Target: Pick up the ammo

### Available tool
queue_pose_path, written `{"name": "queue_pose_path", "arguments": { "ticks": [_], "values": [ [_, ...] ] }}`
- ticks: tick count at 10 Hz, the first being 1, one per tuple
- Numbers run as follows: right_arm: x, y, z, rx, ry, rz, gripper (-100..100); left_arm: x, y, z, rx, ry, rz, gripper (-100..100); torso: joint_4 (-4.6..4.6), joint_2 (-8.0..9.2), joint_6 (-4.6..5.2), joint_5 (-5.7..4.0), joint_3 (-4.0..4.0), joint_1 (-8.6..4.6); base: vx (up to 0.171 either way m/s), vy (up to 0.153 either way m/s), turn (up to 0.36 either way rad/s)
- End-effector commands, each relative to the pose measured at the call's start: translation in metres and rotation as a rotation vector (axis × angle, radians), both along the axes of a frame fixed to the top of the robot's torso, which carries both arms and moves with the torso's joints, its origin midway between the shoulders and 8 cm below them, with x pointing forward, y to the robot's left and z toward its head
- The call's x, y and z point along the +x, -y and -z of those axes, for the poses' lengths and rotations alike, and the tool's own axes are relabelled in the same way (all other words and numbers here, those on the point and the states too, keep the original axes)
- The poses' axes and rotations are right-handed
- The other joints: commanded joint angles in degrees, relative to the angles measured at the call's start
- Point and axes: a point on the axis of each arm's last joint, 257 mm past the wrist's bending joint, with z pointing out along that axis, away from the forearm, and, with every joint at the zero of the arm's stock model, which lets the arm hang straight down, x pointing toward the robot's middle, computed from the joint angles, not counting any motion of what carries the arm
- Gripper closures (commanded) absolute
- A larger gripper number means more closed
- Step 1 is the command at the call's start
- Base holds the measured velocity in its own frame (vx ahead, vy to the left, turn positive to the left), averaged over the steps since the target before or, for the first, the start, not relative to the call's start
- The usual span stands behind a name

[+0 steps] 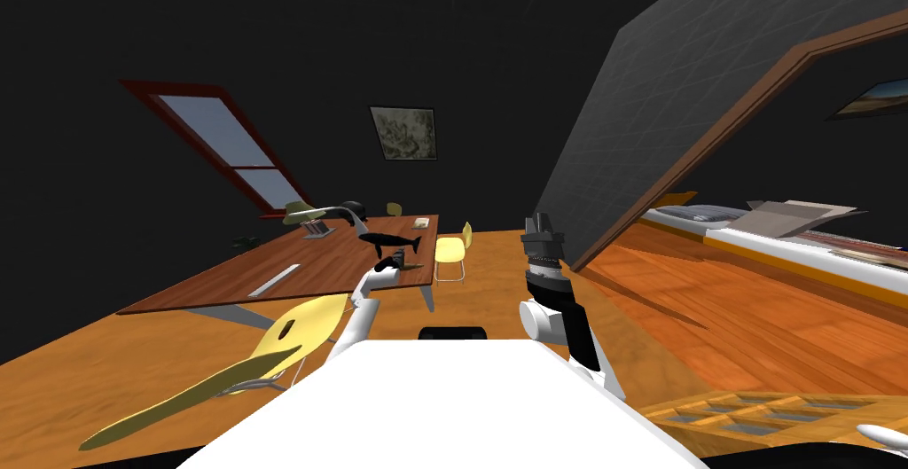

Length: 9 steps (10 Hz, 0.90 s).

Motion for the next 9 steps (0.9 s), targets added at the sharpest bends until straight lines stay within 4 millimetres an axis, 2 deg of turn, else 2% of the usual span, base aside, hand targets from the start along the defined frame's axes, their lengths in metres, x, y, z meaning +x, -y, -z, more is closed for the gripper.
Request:
{"name": "queue_pose_path", "arguments": {
  "ticks": [1,2,3,4,5,9],
  "values": [
    [0.0,0.0,0.0,0.0,0.0,0.0,0,-0.003,0.008,0.019,-0.021,-0.069,0.004,-100,0.0,0.0,0.0,0.0,0.0,0.0,0.019,0.057,-0.057],
    [0.0,0.0,0.0,0.0,0.0,0.0,0,-0.003,0.008,0.019,-0.021,-0.072,0.004,-100,-0.01,-0.04,0.01,0.0,-0.02,0.03,0.013,0.048,-0.037],
    [0.0,0.0,0.0,0.0,0.0,0.0,0,-0.005,0.015,0.032,-0.035,-0.121,0.009,-100,-0.01,-0.02,0.0,0.0,-0.02,-0.01,0.005,0.055,-0.05],
    [0.0,0.0,0.0,0.0,0.0,0.0,0,-0.006,0.015,0.034,-0.036,-0.128,0.008,-100,0.0,-0.01,0.01,0.0,-0.01,0.02,0.011,0.049,-0.048],
    [0.0,0.0,0.0,0.0,0.0,0.0,0,-0.009,0.022,0.046,-0.047,-0.18,0.013,-100,0.0,-0.01,0.0,0.0,-0.01,-0.01,0.015,0.061,-0.066],
    [0.0,0.0,0.0,0.0,0.0,0.0,0,-0.02,0.038,0.074,-0.068,-0.322,0.024,-100,-0.02,-0.08,0.01,0.01,-0.04,0.07,0.023,0.083,-0.071]
  ]
}}
